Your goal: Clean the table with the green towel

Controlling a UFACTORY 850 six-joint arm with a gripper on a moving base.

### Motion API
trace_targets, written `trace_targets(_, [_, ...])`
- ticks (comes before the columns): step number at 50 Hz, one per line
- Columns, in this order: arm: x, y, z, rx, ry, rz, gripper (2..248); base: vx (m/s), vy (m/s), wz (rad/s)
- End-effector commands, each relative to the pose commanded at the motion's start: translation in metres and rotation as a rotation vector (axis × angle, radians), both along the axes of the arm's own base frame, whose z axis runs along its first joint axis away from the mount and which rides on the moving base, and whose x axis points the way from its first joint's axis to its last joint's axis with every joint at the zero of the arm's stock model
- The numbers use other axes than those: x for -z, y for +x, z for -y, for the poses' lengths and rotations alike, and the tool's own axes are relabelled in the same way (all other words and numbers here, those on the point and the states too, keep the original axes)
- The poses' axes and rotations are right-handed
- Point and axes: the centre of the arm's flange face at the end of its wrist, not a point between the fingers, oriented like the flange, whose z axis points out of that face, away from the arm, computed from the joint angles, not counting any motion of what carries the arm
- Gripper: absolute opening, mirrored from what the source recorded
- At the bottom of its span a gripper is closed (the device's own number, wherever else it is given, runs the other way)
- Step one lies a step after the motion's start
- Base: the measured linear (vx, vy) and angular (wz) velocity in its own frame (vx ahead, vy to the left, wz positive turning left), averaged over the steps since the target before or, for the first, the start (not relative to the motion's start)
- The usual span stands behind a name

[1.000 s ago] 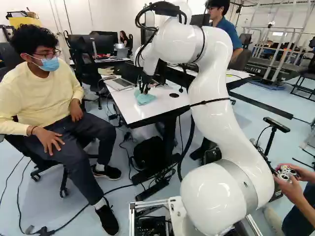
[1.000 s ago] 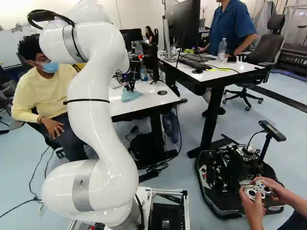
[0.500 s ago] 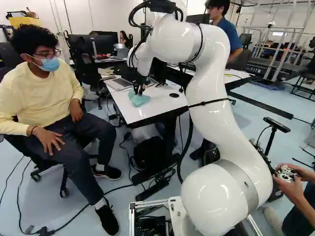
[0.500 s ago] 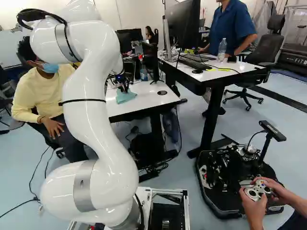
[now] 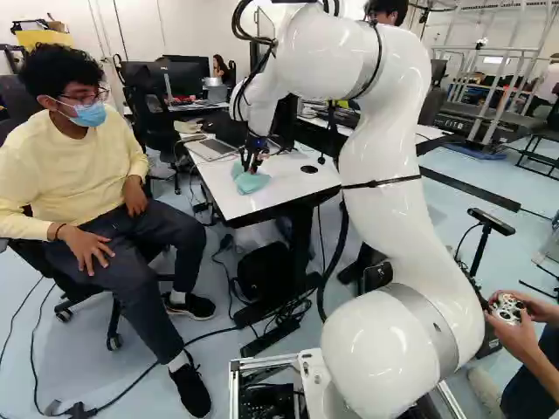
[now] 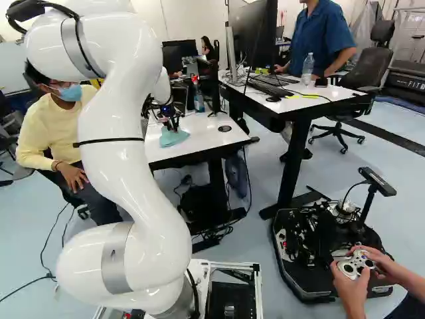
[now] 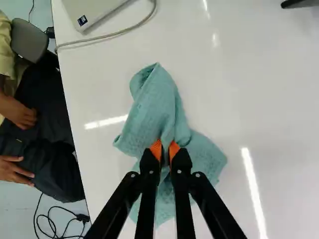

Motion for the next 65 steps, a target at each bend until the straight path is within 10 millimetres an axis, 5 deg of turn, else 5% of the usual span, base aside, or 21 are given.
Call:
trace_targets(23, [-0.001, -0.008, 0.044, 0.063, -0.003, -0.015, 44, 0.0, 0.0, 0.0])
trace_targets(38, [0.0, 0.007, 0.068, 0.103, -0.001, -0.005, 44, 0.0, 0.0, 0.0])
trace_targets(65, [0.003, 0.047, 0.041, 0.071, 0.007, 0.037, 44, 0.0, 0.0, 0.0])
